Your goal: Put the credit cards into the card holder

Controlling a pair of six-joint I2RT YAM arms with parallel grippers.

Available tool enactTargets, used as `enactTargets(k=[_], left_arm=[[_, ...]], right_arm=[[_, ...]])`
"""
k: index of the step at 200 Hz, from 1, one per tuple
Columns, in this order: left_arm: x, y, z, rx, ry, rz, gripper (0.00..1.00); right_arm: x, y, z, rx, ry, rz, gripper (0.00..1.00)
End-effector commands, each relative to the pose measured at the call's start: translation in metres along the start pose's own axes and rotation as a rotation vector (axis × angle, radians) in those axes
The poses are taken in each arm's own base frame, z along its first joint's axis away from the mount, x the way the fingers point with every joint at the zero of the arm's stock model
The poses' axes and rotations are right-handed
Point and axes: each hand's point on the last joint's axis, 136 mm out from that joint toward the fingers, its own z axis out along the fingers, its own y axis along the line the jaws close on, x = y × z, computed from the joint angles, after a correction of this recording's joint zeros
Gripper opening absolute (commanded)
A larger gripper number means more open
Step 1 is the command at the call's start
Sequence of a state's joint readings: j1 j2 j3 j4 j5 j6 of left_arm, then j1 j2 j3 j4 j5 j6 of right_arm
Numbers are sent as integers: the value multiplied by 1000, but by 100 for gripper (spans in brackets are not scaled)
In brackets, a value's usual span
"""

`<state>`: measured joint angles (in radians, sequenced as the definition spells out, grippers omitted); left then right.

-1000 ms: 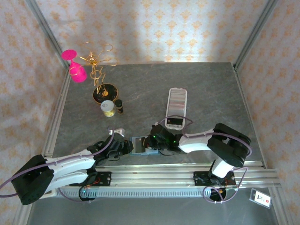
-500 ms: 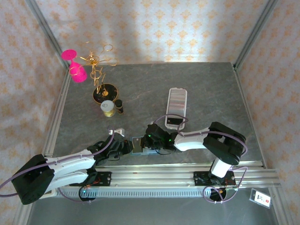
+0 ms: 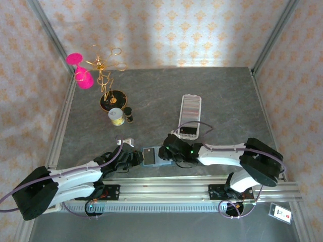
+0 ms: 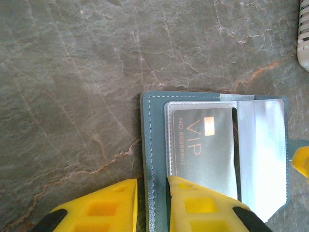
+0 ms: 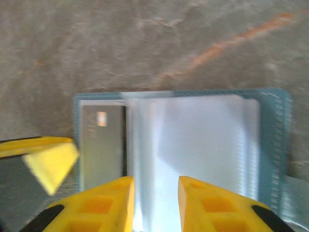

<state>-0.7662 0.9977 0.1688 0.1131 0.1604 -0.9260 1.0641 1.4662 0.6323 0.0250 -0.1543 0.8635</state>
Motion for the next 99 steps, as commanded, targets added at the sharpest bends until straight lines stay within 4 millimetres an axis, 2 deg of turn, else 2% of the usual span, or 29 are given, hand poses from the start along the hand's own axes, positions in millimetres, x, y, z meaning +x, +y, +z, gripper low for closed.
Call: enactTargets(k=[1, 58, 78, 99], left_arm=[[6, 1, 1, 10, 13, 0, 21], [6, 0, 1, 14, 16, -4, 21], [8, 0, 2, 21, 20, -11, 21], [8, 2, 2, 15, 19, -12, 21]], right_arm=[[8, -26, -2, 89, -5, 5, 31], [21, -29, 12, 116, 40, -9, 32], [23, -19, 18, 96, 49, -16, 34], [22, 0, 22, 32, 54, -10, 34]])
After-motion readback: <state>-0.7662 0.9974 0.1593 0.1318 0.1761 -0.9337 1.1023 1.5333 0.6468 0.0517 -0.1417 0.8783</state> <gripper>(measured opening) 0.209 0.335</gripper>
